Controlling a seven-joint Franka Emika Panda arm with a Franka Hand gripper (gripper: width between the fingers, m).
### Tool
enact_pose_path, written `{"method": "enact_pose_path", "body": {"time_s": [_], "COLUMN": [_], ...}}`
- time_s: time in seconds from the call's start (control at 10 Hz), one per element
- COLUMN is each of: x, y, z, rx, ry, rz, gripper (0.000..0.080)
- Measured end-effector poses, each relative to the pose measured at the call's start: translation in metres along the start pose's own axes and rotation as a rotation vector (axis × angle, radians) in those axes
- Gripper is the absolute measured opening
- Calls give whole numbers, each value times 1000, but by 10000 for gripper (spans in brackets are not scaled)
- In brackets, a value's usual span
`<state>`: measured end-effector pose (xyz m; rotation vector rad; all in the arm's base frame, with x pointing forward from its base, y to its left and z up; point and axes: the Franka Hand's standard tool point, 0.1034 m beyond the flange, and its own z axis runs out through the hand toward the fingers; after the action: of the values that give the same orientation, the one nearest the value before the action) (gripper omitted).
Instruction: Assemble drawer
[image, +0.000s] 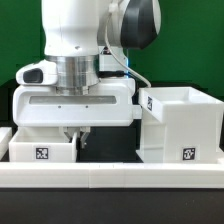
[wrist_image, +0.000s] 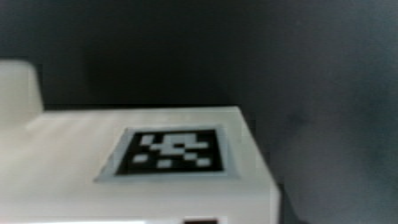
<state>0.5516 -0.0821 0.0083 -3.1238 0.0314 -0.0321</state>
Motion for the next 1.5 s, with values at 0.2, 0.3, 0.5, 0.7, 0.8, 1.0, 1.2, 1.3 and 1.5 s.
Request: {"method": "enact_pose_path", "body": {"time_s": [0.2,0.3,0.5,0.7,0.8,1.0,1.2,1.3,1.5], "x": [0,0,0,-10,-18,-21,-22,-22,-18], "y": [0,0,0,-4,-5,-4,-3,-3,-7], "z": [0,0,-1,-17,-22,-23,-22,-21,-20], "rx": [0,0,-3,-9,-7,-6,-6,-9,-36], "ry": [0,0,0,2,-2,-4,-7,-7,1], "rz": [0,0,-45,-179,-231,-258,-304,-389,-695], "gripper": [40,40,40,41,41,41,41,41,41]}}
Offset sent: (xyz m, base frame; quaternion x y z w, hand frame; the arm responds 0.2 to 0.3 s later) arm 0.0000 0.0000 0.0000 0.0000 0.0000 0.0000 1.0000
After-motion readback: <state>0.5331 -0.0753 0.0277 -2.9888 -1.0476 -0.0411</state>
